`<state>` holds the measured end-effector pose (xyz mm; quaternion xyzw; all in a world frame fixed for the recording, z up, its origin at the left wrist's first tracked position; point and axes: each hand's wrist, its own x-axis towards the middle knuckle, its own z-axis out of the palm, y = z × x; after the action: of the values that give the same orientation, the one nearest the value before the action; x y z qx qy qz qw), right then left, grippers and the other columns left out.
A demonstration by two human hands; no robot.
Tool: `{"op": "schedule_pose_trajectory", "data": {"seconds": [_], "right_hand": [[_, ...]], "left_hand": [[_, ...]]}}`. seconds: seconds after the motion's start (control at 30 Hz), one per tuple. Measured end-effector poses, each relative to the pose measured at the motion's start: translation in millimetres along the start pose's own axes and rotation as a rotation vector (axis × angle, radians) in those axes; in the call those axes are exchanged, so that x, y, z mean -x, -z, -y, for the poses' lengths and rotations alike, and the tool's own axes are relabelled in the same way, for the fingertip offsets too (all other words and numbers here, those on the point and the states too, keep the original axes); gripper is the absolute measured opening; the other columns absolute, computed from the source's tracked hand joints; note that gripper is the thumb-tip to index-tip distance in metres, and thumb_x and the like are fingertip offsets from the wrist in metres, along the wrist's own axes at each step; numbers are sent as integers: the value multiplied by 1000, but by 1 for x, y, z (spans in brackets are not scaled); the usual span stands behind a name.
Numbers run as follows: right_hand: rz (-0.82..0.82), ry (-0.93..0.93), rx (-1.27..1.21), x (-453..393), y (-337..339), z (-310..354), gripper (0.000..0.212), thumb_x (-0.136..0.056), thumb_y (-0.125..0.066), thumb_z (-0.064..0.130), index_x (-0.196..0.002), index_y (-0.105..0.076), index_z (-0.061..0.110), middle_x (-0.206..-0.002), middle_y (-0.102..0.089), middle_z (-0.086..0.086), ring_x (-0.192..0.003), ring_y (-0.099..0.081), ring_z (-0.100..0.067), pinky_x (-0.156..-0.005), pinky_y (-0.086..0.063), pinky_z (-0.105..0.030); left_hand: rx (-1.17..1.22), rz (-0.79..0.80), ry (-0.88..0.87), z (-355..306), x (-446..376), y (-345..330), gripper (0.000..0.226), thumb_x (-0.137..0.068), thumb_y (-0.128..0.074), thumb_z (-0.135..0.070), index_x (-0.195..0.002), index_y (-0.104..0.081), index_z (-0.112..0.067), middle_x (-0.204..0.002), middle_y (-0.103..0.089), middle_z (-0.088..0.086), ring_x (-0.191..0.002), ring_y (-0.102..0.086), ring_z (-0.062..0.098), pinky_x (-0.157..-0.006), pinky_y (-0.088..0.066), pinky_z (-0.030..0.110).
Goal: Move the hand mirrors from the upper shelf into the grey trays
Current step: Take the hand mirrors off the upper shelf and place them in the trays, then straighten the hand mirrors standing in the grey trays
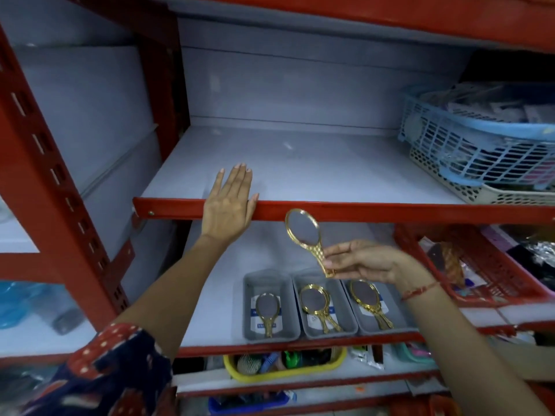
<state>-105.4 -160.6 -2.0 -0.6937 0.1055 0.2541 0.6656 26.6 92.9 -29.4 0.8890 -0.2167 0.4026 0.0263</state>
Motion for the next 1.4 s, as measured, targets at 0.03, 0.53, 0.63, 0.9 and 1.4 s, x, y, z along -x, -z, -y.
{"op": "schedule_pose_trajectory", "data": {"seconds": [0.03, 0.53, 0.63, 0.9, 1.4], "right_hand": [[13, -34, -7, -7, -2, -13, 21, -82, -59, -9, -96, -66, 6, -81, -77, -5, -75, -74, -14, -72, -61, -24], [-267, -322, 67, -137, -68, -133, 34, -74, -72, -6, -106, -61, -8, -87, -71, -14, -76, -72, -17, -69, -61, -26], [-326, -353, 141, -143, -77, -136, 10, -77, -70, -4, -78, -61, -1, -74, -67, -9, -73, -69, -17, -74, -61, -27], [-373, -286, 581, -155, -84, -152, 14, -91, -53, 12, -77, -54, 11, -101, -66, -8, -79, -61, -16, -40, -36, -5], [-314, -227, 704, -158, -90, -150, 31, -94, -45, 15, -63, -46, 18, -72, -52, 3, -65, -51, -11, -59, -41, -21]], "left_hand": [[1, 2, 3, 0, 1, -1, 57, -102, -20, -33, -134, -53, 2, -136, -58, 17, -130, -53, 27, -115, -26, 42], [44, 50, 57, -20, 44, -13, 62, -99, -24, -41, -153, -15, -11, -161, -19, 11, -150, -12, 25, -120, -7, 53], [117, 95, 35, -26, 69, -28, 68, -98, -23, -41, -153, 6, -15, -163, 11, 8, -150, 9, 21, -120, -2, 53], [1083, 660, 777, -87, 165, -52, 67, -93, -16, -58, -153, -14, -26, -160, -23, 1, -148, -22, 18, -119, -17, 27], [1349, 927, 1406, -103, 205, -124, 143, -35, -20, -105, -147, -37, -17, -147, -47, 12, -135, -45, 27, -117, -33, 47]]}}
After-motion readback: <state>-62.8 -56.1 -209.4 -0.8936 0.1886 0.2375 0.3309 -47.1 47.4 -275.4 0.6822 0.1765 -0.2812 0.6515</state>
